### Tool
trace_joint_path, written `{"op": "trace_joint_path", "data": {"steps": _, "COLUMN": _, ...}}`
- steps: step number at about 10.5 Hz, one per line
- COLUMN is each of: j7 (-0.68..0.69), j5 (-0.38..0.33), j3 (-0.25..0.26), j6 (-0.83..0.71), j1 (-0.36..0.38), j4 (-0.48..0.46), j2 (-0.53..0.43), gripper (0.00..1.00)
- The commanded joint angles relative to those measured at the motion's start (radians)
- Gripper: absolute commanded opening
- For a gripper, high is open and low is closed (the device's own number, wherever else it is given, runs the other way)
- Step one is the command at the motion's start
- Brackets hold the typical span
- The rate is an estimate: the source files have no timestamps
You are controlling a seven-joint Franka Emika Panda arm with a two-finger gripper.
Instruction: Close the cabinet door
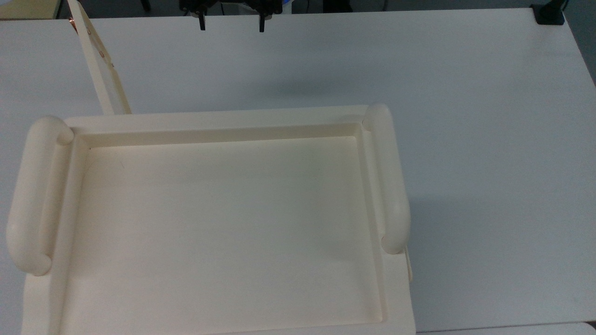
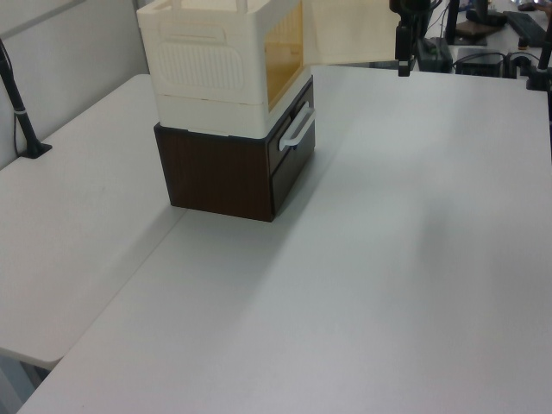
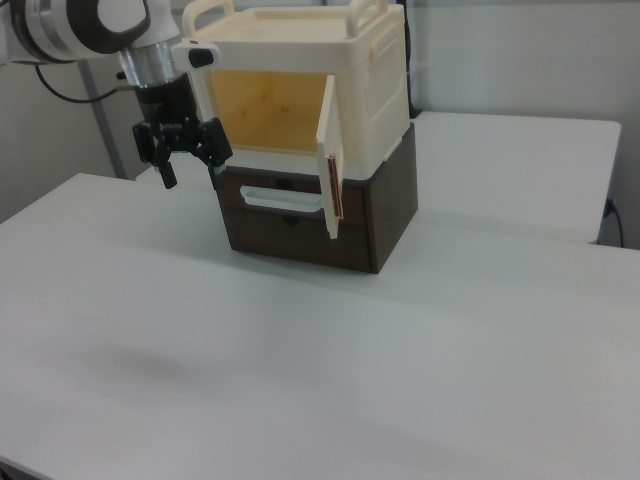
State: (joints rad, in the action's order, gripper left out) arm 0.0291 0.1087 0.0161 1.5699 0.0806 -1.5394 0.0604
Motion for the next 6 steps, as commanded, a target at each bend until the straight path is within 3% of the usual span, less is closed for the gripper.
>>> {"op": "trace_joint_path", "data": {"steps": 1, "j7": -0.017, "j5": -0.017, "j3": 0.010, "j6": -0.001, "j1": 0.001, "j4": -0.025, "j2": -0.027, "gripper": 1.00}}
{"op": "trace_joint_path", "data": {"steps": 4, "j7": -0.009, "j5": -0.017, "j3": 0.010, "j6": -0.001, "j1": 0.001, "j4": -0.025, "j2": -0.025, "gripper": 1.00}}
{"op": "trace_joint_path", "data": {"steps": 5, "j7": -0.005, "j5": -0.017, "j3": 0.010, "j6": -0.001, "j1": 0.001, "j4": -0.025, "j2": -0.025, "gripper": 0.92}}
{"op": "trace_joint_path", "data": {"steps": 6, "j7": -0.003, "j5": -0.017, "j3": 0.010, "j6": 0.002, "j1": -0.001, "j4": -0.025, "j2": -0.024, "gripper": 0.63}}
